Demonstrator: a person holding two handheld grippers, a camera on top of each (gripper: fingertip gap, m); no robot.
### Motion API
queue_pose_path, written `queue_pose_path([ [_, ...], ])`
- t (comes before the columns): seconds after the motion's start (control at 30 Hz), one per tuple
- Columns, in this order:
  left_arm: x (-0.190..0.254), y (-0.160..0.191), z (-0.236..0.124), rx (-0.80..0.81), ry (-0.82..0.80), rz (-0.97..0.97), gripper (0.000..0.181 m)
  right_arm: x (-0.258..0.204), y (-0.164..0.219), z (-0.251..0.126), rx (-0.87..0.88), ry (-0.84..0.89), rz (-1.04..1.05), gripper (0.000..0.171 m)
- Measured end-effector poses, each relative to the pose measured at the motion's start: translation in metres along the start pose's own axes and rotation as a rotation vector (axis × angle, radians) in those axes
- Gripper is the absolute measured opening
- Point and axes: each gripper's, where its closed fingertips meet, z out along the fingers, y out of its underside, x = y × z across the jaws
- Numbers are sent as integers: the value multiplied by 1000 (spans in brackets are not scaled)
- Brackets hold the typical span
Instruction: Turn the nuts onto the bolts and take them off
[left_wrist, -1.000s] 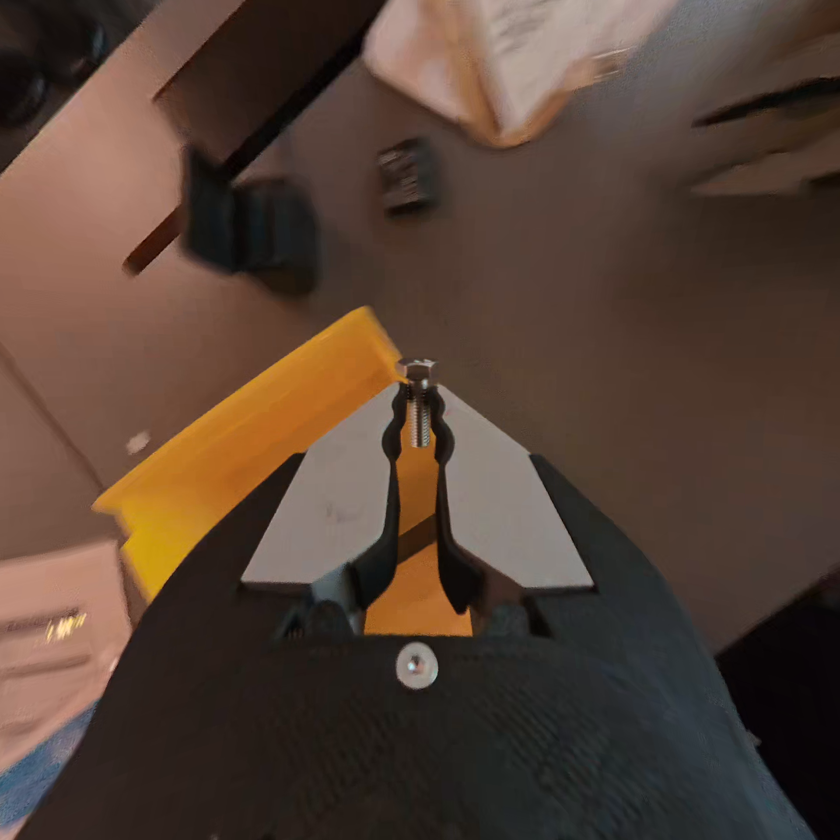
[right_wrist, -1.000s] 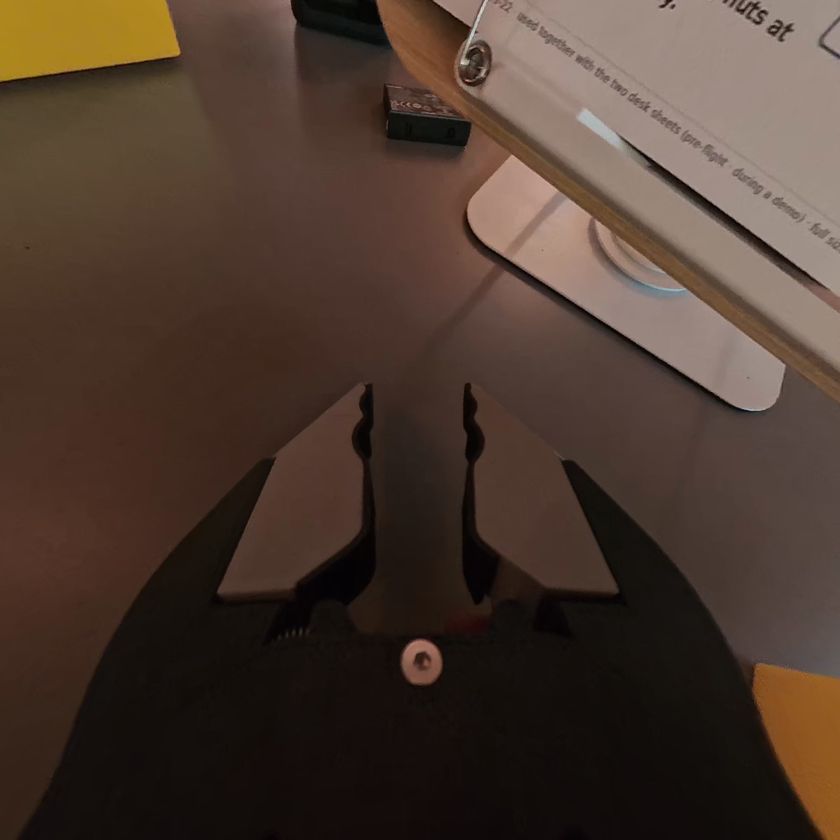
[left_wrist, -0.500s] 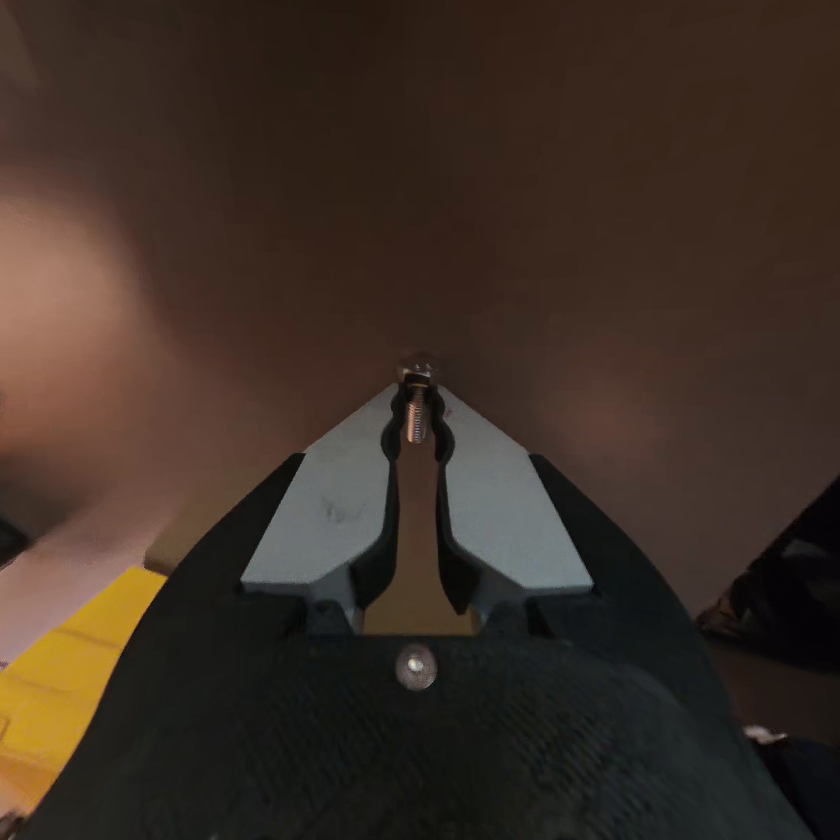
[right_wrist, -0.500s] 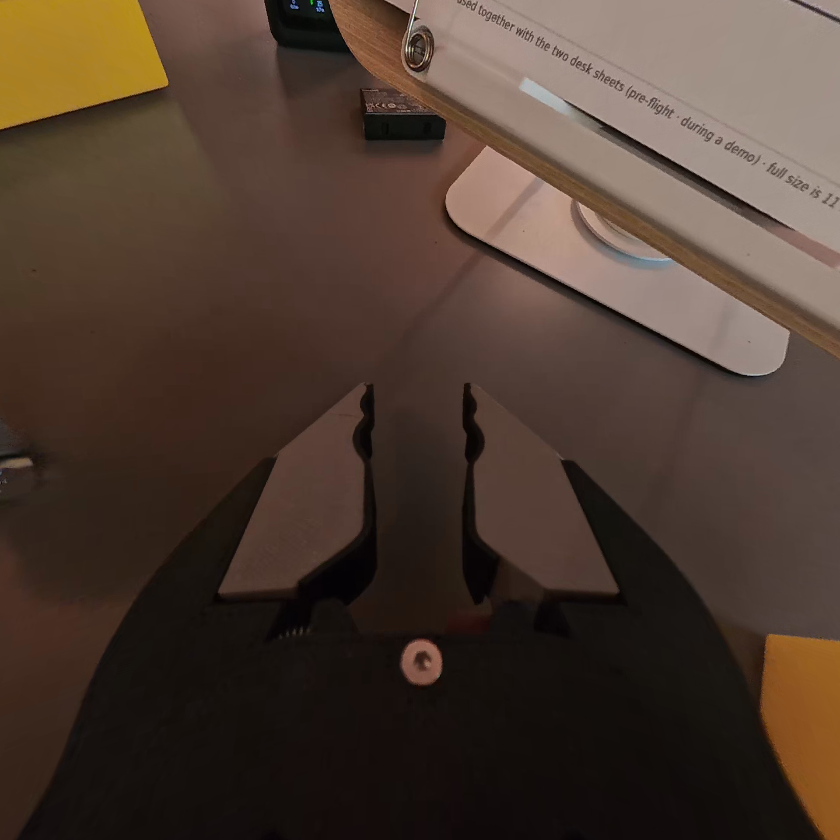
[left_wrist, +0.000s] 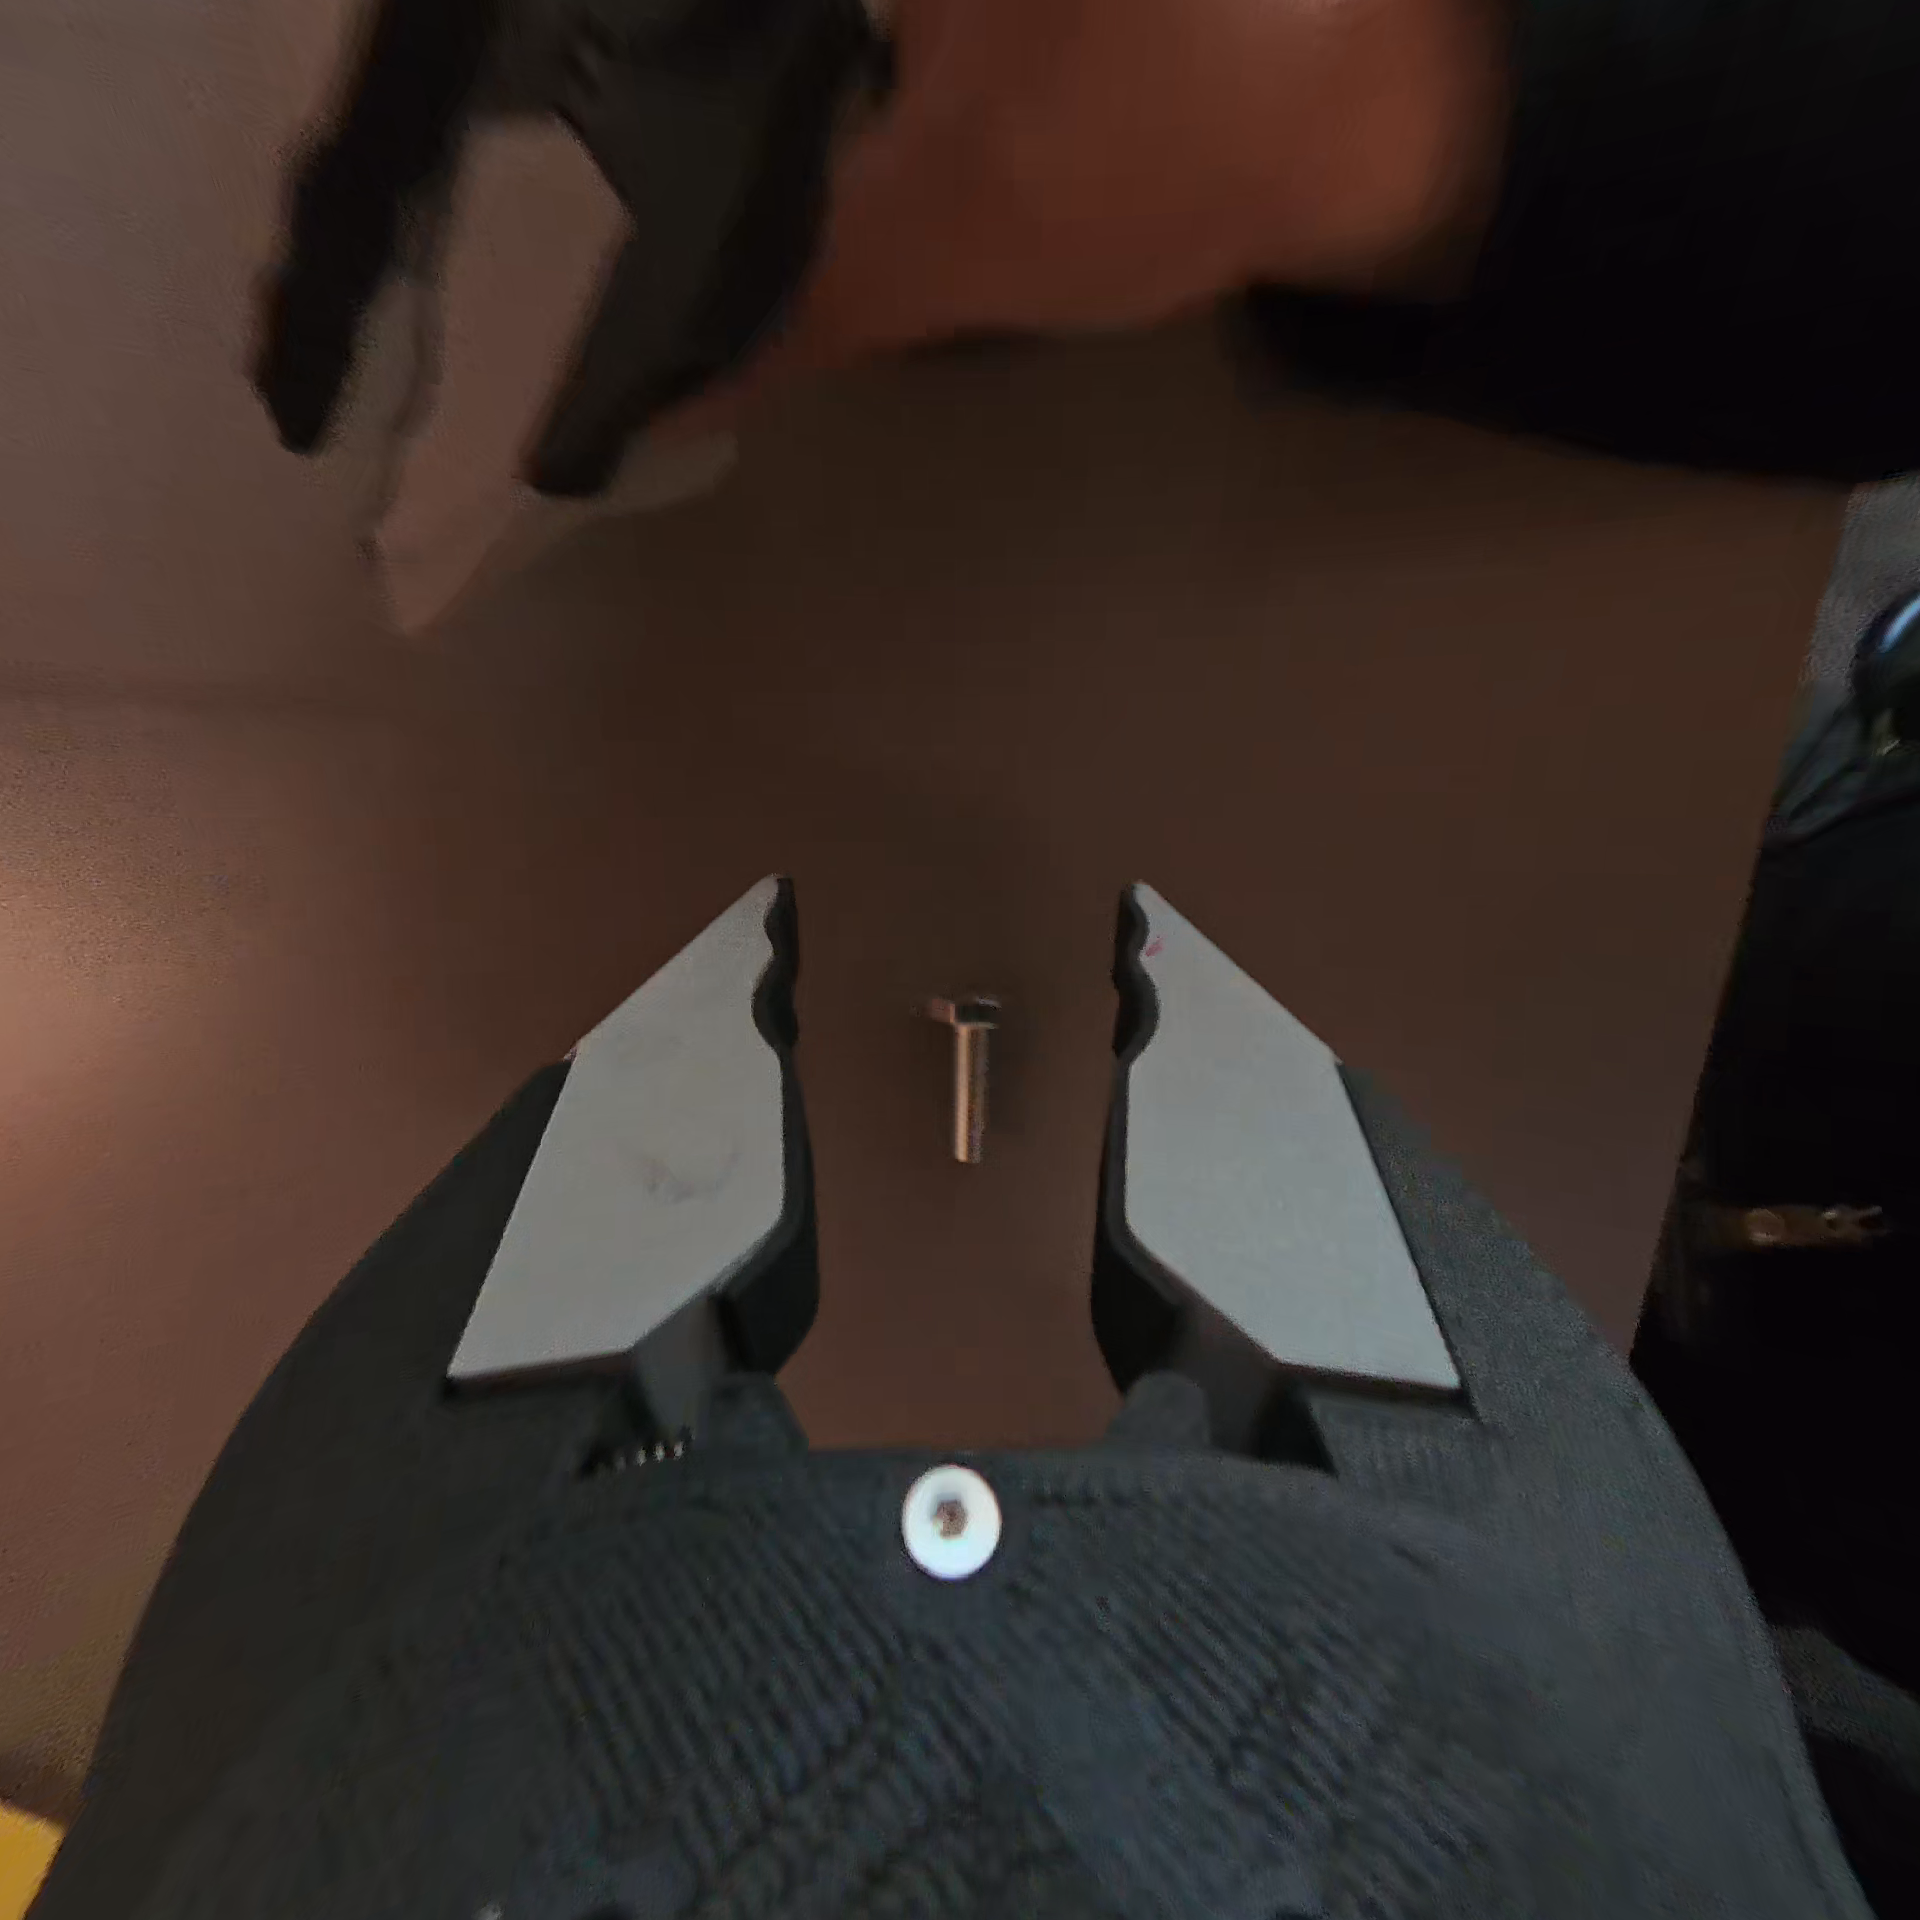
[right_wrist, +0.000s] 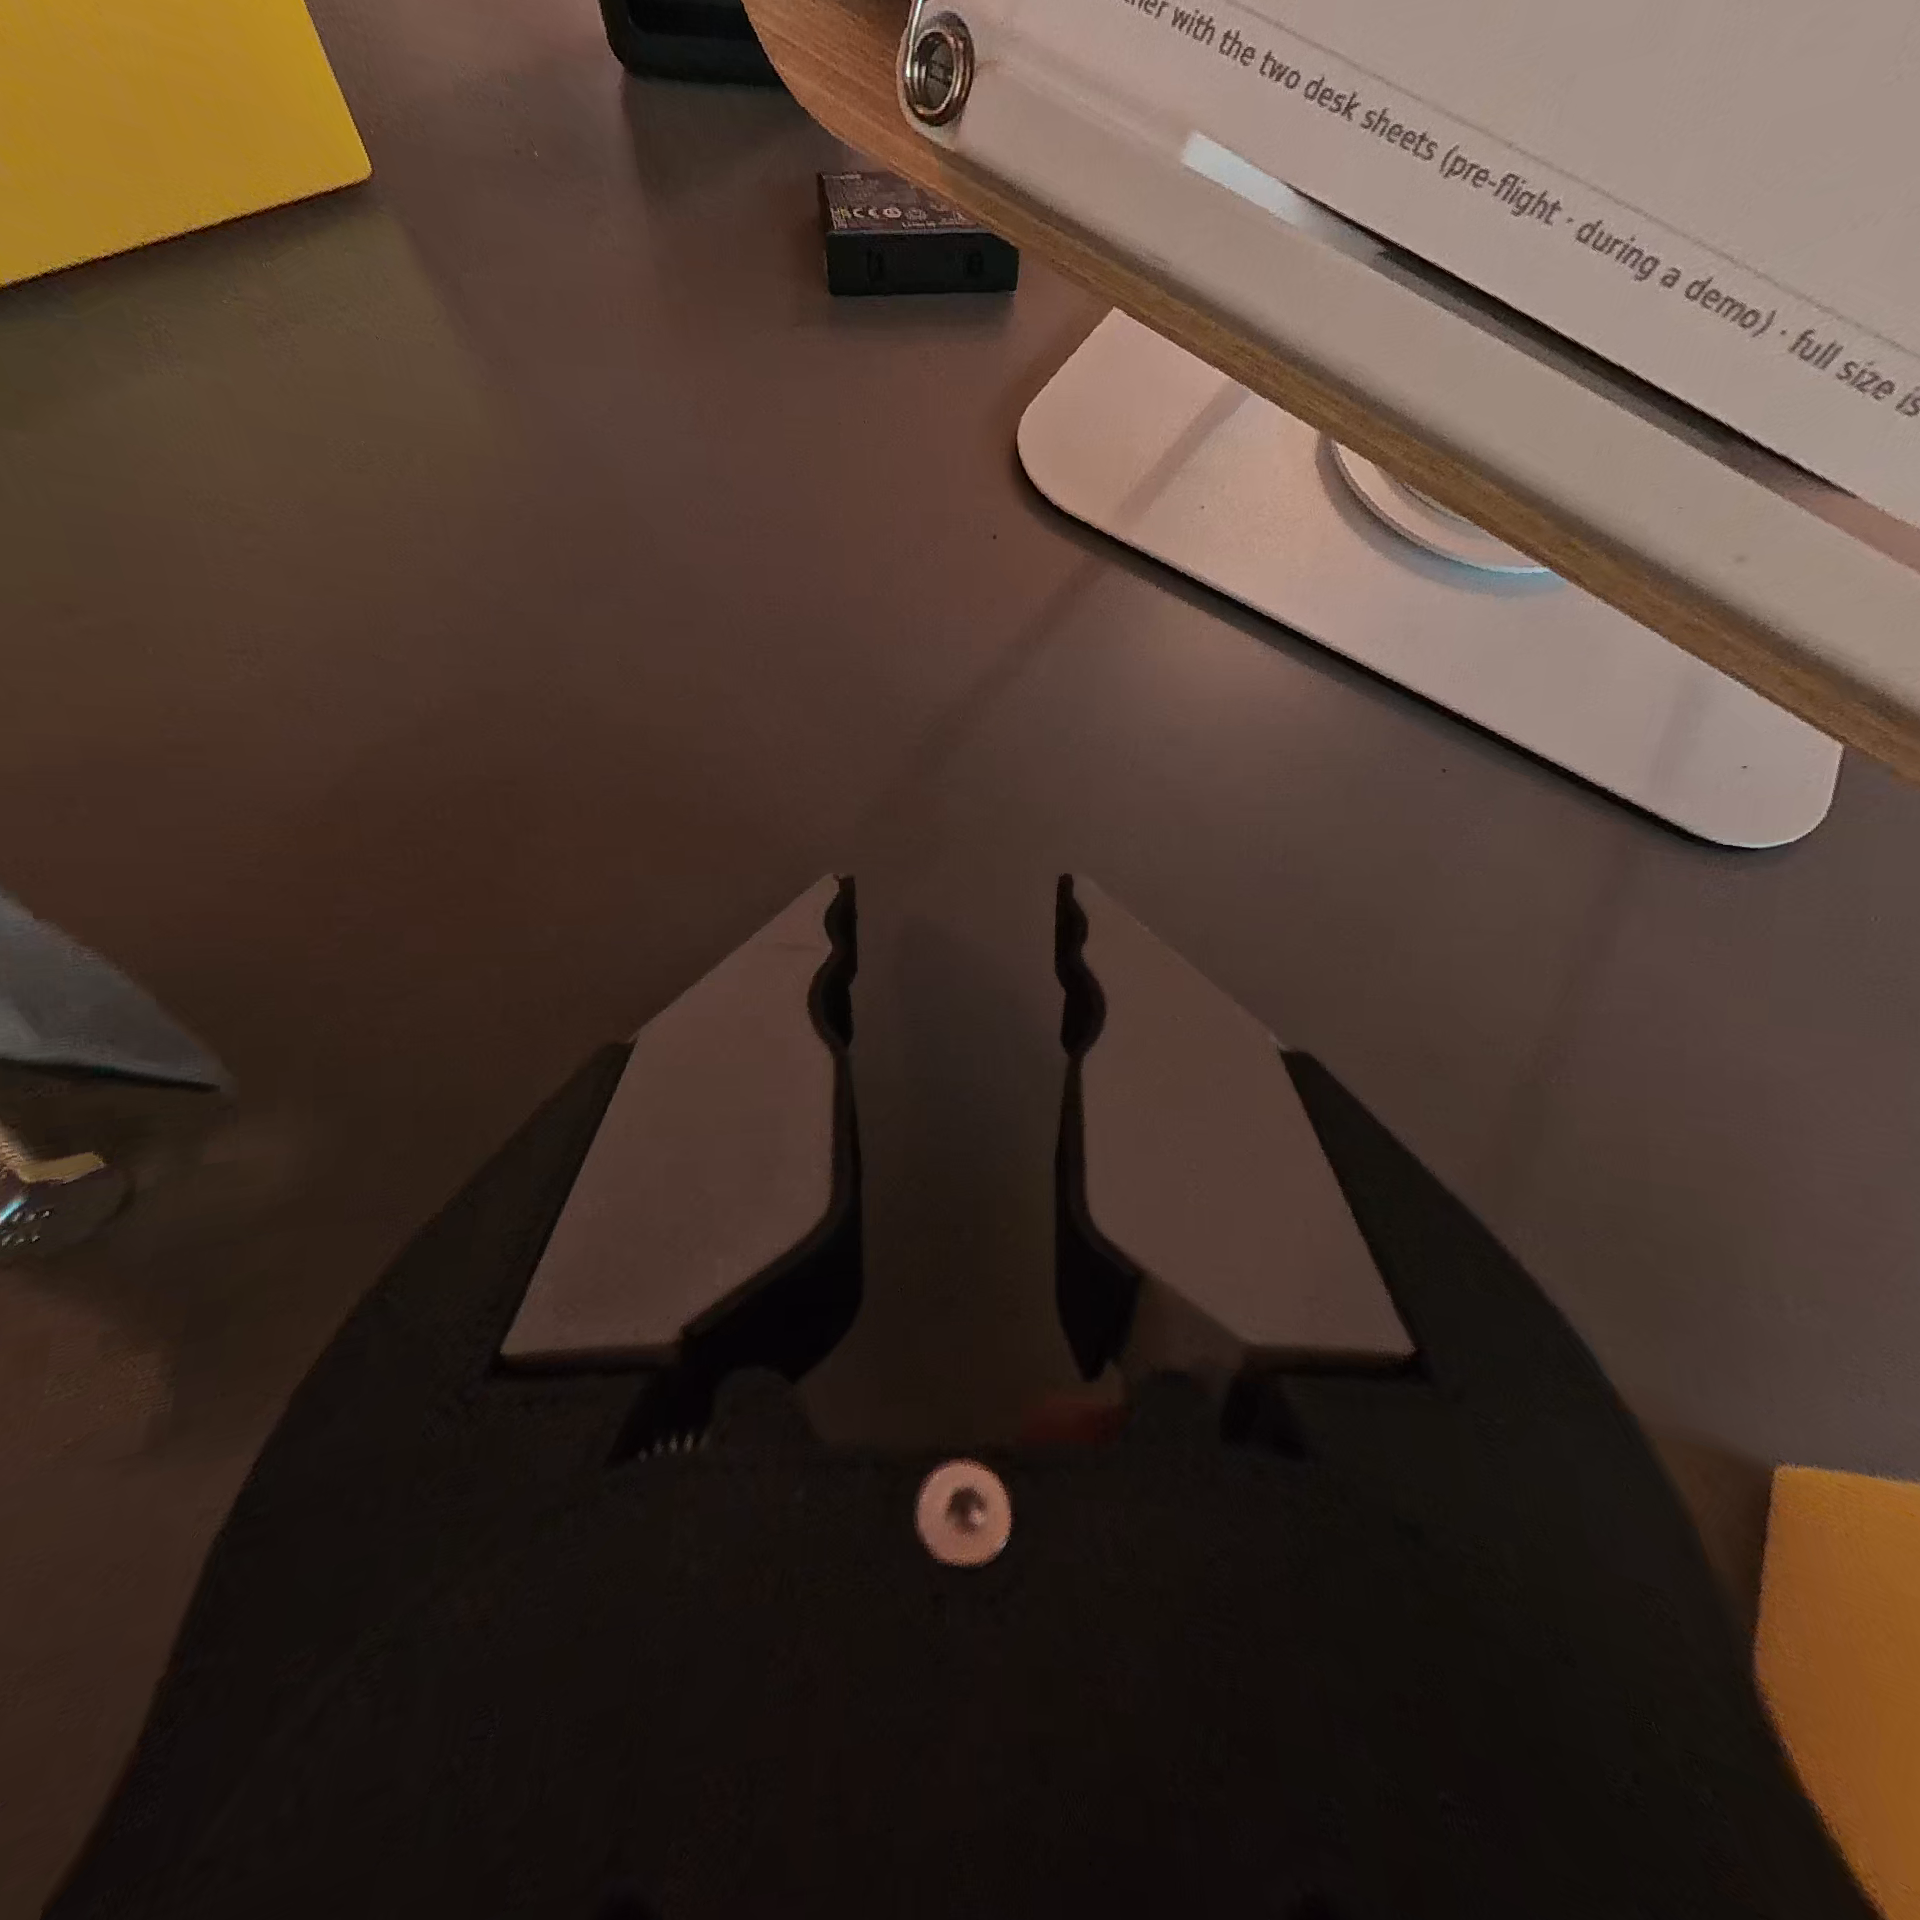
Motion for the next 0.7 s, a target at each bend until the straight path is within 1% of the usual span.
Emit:
queue_pose_path([
  [0.03,-5,-9,-7,76,10,-20,60,0,0,0,2,-1,4,35],
  [0.13,-33,-38,-28,367,-33,-76,59,0,0,0,3,-6,7,34],
  [0.17,-45,-42,-32,469,-63,-97,52,-1,0,0,-1,-8,4,33],
  [0.2,-58,-42,-34,568,-108,-128,42,-1,1,0,-5,-9,-1,33],
  [0.23,-67,-37,-32,627,-128,-173,26,-2,1,1,-8,-8,-5,33],
  [0.27,-65,-36,-28,621,-90,-218,26,-2,2,1,-8,-4,-9,33],
  [0.3,-60,-36,-23,612,-47,-214,29,-2,1,1,-8,0,-14,32],
  [0.4,-81,-20,-12,518,-175,-239,34,-4,2,1,-16,10,-40,32],
  [0.43,-83,-18,-13,510,-191,-250,34,-5,3,2,-20,12,-50,32],
  [0.63,-87,-22,-22,576,-243,-250,21,-9,8,4,-57,46,-100,33],
  [0.7,-88,-22,-22,576,-259,-243,20,-13,9,4,-61,44,-114,29],
])
